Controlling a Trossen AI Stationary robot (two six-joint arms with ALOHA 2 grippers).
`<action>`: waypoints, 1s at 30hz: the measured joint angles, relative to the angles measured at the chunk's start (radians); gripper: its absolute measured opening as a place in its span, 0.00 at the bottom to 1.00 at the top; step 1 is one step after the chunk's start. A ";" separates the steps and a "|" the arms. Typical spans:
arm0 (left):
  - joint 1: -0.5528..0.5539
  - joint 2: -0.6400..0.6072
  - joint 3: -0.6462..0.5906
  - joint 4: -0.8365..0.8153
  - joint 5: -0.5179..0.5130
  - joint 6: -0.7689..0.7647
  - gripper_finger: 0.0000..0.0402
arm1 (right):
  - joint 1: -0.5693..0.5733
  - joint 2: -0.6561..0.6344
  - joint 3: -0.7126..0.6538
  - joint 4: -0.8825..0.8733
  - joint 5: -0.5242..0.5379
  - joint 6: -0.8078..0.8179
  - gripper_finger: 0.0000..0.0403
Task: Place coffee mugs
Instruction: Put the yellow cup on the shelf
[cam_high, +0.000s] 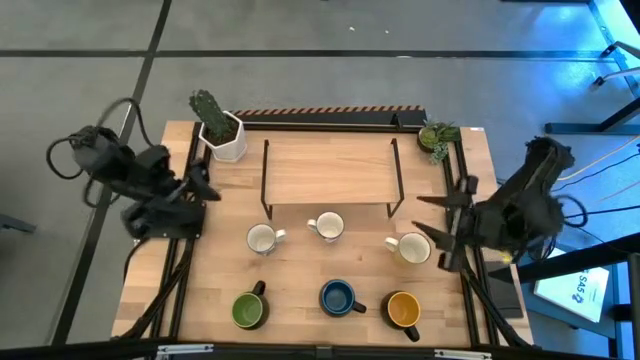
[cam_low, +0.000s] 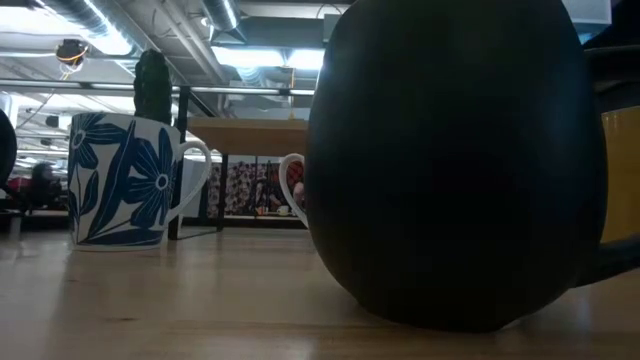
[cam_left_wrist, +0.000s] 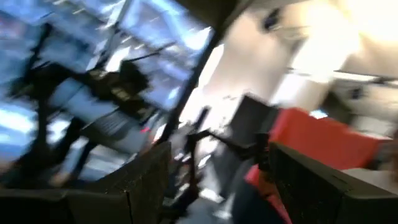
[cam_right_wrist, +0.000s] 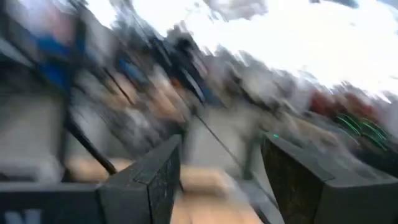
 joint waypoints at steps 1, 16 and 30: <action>0.000 0.009 0.021 0.017 0.043 0.019 0.65 | -0.021 0.014 0.042 0.008 -0.127 -0.046 0.52; 0.098 0.125 0.359 -0.620 -0.006 -0.265 0.65 | -0.195 0.242 0.815 -1.766 -0.217 0.932 0.52; 0.169 0.160 0.323 -0.866 0.009 -0.432 0.65 | -0.224 0.371 0.332 -1.953 -0.740 1.321 0.52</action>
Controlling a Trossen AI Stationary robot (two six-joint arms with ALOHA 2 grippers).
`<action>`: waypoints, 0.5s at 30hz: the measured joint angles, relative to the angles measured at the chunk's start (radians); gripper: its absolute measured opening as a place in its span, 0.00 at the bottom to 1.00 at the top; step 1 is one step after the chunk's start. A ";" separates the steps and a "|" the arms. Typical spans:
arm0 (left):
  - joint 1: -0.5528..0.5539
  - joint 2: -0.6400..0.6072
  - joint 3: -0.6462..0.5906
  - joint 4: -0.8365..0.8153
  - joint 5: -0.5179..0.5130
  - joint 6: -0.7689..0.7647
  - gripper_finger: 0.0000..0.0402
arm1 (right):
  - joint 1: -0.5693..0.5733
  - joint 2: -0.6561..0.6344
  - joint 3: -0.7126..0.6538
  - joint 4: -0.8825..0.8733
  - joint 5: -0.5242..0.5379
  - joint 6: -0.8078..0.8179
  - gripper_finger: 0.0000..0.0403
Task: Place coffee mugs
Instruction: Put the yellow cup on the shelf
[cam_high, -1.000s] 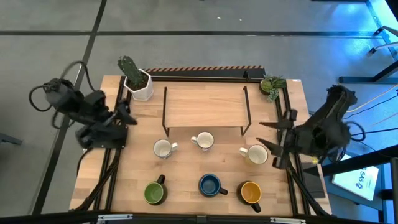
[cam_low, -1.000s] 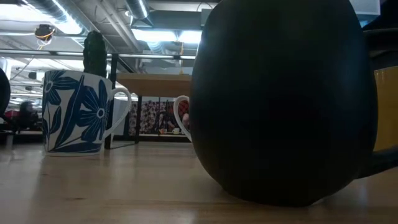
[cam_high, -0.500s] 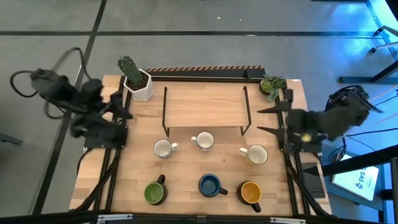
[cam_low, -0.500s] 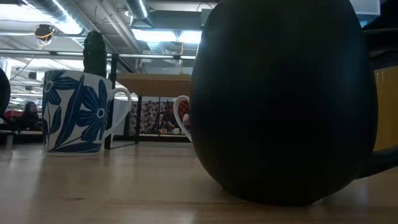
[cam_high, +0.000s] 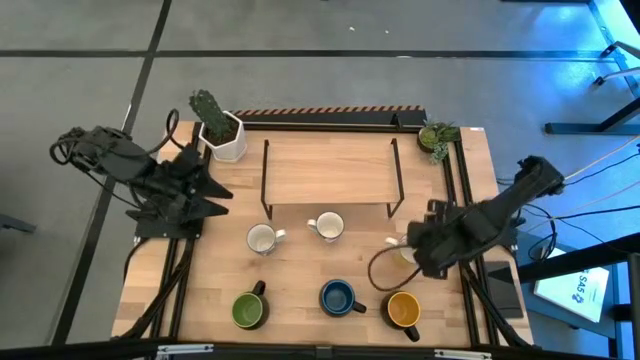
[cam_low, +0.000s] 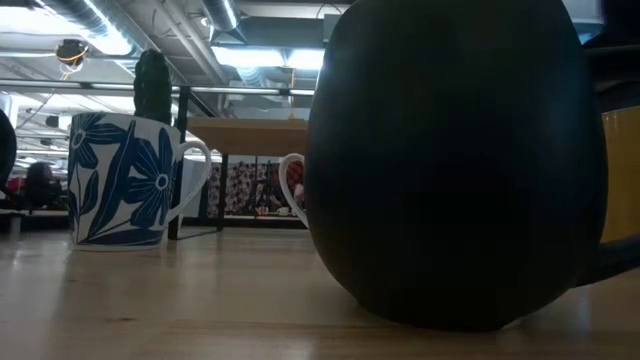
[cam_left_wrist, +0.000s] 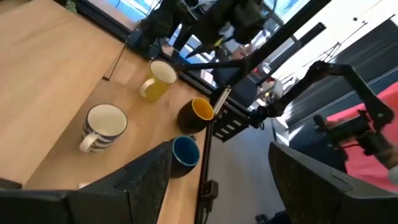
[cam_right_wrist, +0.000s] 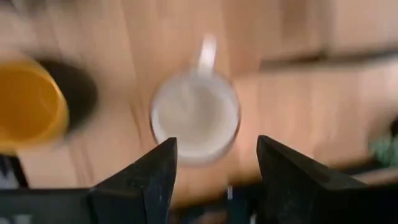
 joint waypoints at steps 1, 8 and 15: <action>0.008 0.000 -0.001 0.001 0.010 0.000 0.65 | -0.015 -0.010 -0.038 -0.004 -0.053 -0.005 0.52; 0.070 -0.003 -0.001 0.014 0.081 0.021 0.65 | -0.153 -0.118 -0.170 0.026 -0.166 -0.197 0.52; 0.108 -0.001 -0.001 0.014 0.123 0.029 0.65 | -0.279 -0.197 -0.250 0.097 -0.115 -0.277 0.52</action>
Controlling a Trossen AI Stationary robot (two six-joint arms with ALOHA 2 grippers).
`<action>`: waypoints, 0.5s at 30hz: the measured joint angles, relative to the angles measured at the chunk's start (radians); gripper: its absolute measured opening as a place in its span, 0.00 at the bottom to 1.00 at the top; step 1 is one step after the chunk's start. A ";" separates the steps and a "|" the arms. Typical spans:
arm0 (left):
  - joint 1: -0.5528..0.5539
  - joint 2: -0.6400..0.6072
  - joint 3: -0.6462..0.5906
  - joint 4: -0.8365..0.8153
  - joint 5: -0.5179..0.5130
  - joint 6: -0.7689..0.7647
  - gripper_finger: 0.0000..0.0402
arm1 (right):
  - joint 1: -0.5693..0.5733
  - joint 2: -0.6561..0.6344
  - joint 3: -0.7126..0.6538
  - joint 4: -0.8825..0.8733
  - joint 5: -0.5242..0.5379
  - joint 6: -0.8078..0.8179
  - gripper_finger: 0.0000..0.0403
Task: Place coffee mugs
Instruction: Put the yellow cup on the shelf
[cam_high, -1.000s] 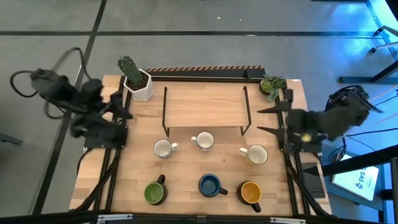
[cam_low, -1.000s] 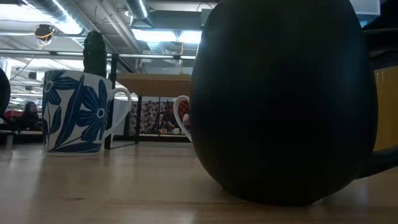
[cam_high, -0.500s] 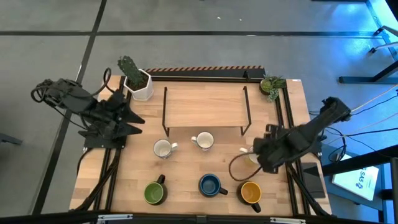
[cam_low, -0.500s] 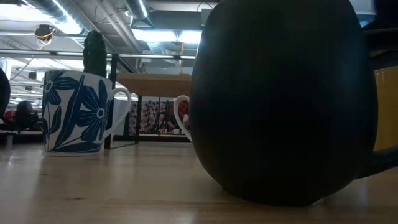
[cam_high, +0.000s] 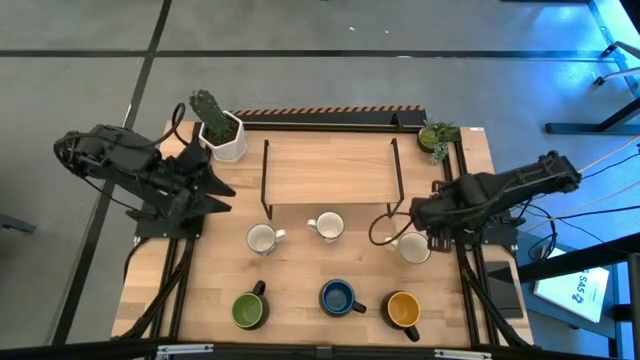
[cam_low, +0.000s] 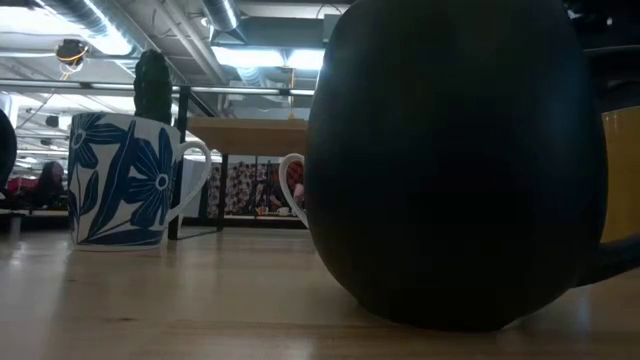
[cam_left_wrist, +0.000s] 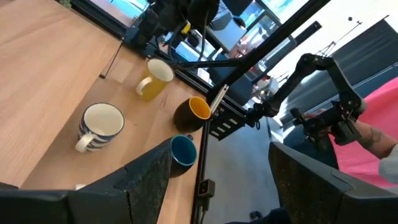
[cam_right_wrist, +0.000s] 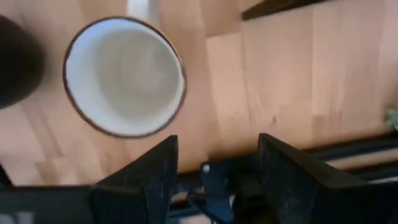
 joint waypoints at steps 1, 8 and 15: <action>0.000 0.001 0.000 0.000 0.000 0.000 0.65 | 0.002 -0.004 -0.019 0.044 -0.001 -0.006 0.52; 0.000 0.001 0.000 0.000 -0.003 0.002 0.65 | 0.002 -0.015 -0.126 0.214 0.018 -0.047 0.52; 0.000 0.002 0.000 -0.001 -0.016 0.029 0.65 | 0.002 -0.014 -0.217 0.295 -0.030 -0.048 0.52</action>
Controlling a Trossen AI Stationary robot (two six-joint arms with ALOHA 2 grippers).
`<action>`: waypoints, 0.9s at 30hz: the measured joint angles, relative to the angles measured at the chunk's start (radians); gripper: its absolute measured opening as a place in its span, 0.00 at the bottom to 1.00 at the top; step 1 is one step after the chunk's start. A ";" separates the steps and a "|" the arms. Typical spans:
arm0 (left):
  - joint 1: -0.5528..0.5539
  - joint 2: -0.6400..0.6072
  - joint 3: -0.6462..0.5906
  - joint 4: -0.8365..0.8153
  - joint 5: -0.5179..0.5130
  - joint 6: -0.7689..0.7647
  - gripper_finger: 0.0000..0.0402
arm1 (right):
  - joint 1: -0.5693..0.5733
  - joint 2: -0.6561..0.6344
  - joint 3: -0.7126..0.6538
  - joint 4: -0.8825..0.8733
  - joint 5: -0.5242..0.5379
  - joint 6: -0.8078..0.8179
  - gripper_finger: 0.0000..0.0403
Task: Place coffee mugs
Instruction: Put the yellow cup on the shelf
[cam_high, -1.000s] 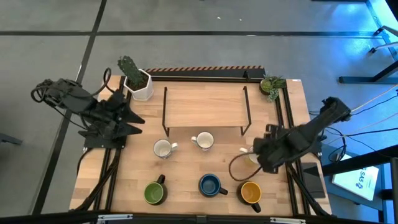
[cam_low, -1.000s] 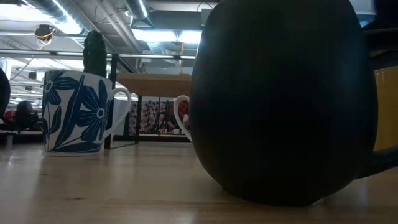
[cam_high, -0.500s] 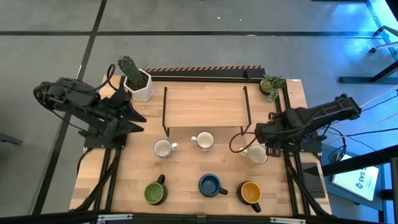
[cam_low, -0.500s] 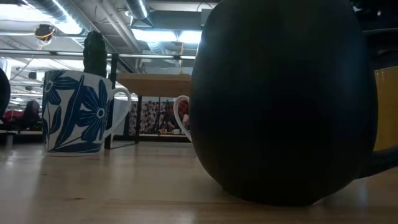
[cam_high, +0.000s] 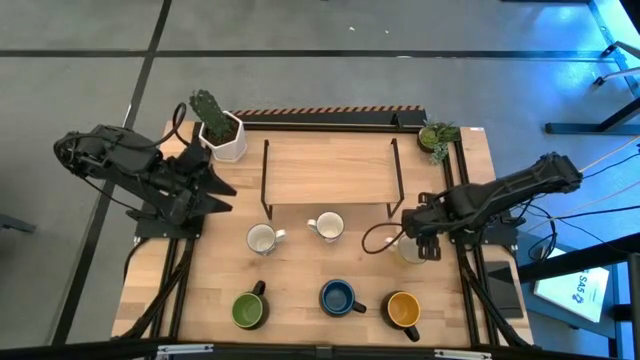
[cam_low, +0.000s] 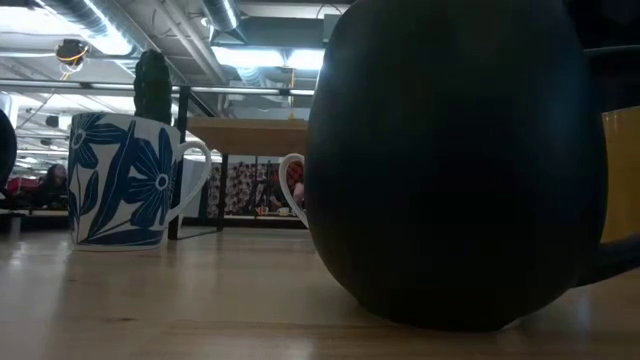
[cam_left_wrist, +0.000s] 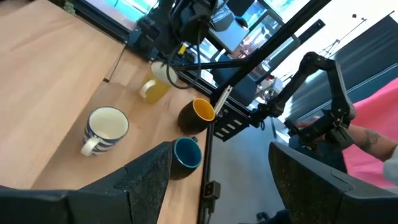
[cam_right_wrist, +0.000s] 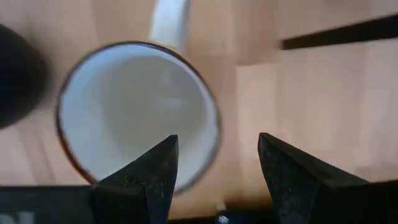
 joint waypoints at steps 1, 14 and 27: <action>0.000 0.000 0.000 0.000 -0.006 0.002 0.65 | 0.000 0.000 -0.009 0.018 -0.003 0.000 0.52; 0.000 0.000 0.000 0.000 -0.049 0.024 0.65 | 0.000 0.000 -0.115 0.076 -0.005 0.027 0.27; 0.000 -0.001 0.000 -0.002 -0.049 0.026 0.65 | 0.000 0.002 -0.016 0.035 -0.001 0.072 0.02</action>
